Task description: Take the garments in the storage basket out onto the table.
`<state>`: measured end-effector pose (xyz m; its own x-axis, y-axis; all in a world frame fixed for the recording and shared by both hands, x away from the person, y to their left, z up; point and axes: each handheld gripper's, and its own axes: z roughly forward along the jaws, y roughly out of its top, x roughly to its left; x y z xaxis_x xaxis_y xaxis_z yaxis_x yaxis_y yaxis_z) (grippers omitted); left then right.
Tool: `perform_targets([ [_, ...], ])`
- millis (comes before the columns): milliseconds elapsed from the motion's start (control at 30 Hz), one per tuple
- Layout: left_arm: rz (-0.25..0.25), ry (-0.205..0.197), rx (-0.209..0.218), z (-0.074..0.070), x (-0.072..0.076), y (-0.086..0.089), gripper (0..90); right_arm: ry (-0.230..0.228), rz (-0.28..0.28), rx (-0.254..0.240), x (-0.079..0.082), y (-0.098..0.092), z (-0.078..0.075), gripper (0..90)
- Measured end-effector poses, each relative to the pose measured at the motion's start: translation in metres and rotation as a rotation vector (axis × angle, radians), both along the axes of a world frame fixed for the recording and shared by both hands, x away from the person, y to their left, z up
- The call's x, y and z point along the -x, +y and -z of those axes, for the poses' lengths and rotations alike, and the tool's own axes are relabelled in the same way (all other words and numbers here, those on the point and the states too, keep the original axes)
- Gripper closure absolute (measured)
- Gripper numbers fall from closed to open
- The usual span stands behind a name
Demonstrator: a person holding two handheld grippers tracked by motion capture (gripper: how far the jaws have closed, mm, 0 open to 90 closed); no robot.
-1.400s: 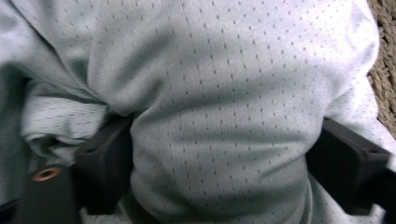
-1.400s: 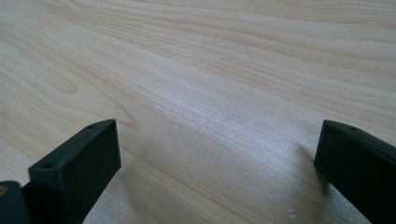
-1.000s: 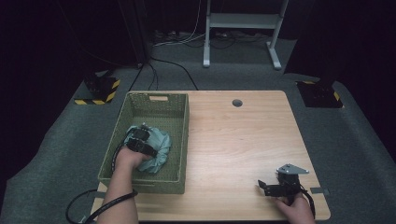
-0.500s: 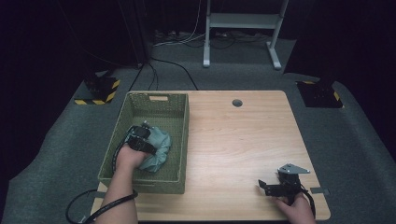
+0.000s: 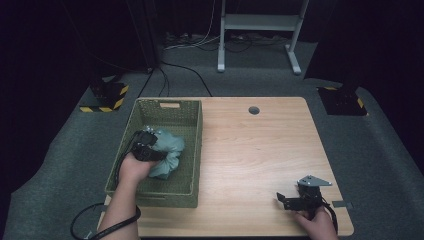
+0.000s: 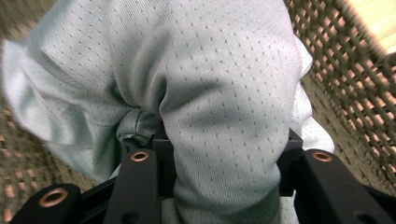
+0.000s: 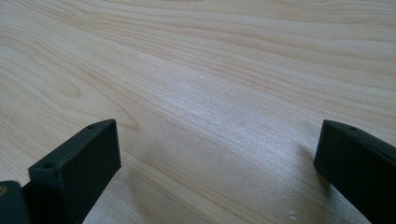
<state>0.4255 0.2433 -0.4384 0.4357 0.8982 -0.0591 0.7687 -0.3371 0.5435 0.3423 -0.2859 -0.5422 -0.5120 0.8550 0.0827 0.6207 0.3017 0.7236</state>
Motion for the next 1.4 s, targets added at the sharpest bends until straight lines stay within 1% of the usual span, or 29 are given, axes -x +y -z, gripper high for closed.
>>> perform_targets([
  [33,0.003,-0.007,0.008,-0.001,0.002,0.001,57.1,0.0,0.0,-0.001,0.0,0.0,0.0,0.0],
  [100,0.005,-0.03,0.001,-0.004,0.006,0.001,57.0,0.0,0.0,-0.001,0.0,0.0,0.0,0.0],
  [167,0.007,-0.05,0.006,-0.006,0.009,0.003,57.1,0.0,0.0,0.0,0.0,0.0,0.0,0.0],
  [200,0.005,-0.064,0.018,-0.008,0.011,0.004,57.1,0.0,0.0,0.001,0.0,0.0,0.0,0.0],
  [233,0.008,-0.075,0.019,-0.009,0.013,0.005,57.0,0.0,0.0,0.001,0.0,0.0,0.0,0.0],
  [333,0.006,-0.113,0.039,-0.013,0.019,0.006,57.0,0.0,0.0,0.0,0.0,0.0,0.0,0.0],
  [433,0.011,-0.143,0.052,-0.017,0.025,0.004,57.0,0.0,0.0,0.001,0.0,0.0,0.0,0.0],
  [467,0.012,-0.158,0.05,-0.018,0.027,0.003,57.0,0.0,0.0,0.001,0.0,0.0,0.0,0.0],
  [533,0.027,-0.191,0.026,-0.019,0.033,-0.002,57.0,0.0,0.001,0.001,0.0,0.0,0.0,0.0],
  [600,0.035,-0.206,0.037,-0.02,0.036,-0.004,56.9,0.0,0.001,0.002,0.0,0.0,0.0,0.0],
  [700,0.032,-0.231,0.05,-0.022,0.041,-0.007,56.9,0.0,0.001,0.005,0.0,0.0,0.0,0.0],
  [833,0.012,-0.279,0.088,-0.025,0.049,-0.008,56.8,0.001,0.001,0.006,0.0,0.001,0.0,0.0],
  [933,-0.001,-0.322,0.096,-0.026,0.054,-0.01,56.8,0.001,0.001,0.008,0.0,0.001,0.0,0.0],
  [1033,-0.013,-0.367,0.122,-0.026,0.06,-0.011,56.7,-0.001,0.001,0.011,0.0,0.001,0.0,0.0],
  [1067,-0.024,-0.383,0.129,-0.026,0.062,-0.012,56.7,-0.001,0.001,0.011,0.0,0.001,0.0,0.0],
  [1167,-0.037,-0.415,0.133,-0.024,0.066,-0.014,56.7,-0.001,0.001,0.013,0.0,0.001,0.0,0.0],
  [1267,-0.052,-0.451,0.161,-0.022,0.072,-0.015,56.7,-0.001,0.001,0.014,0.0,0.001,0.0,0.0],
  [1333,-0.057,-0.469,0.168,-0.021,0.075,-0.015,56.7,-0.001,0.001,0.012,0.0,0.001,0.0,0.0],
  [1400,-0.055,-0.471,0.154,-0.023,0.075,-0.016,56.7,-0.001,0.001,0.01,0.0,0.001,0.0,0.0],
])
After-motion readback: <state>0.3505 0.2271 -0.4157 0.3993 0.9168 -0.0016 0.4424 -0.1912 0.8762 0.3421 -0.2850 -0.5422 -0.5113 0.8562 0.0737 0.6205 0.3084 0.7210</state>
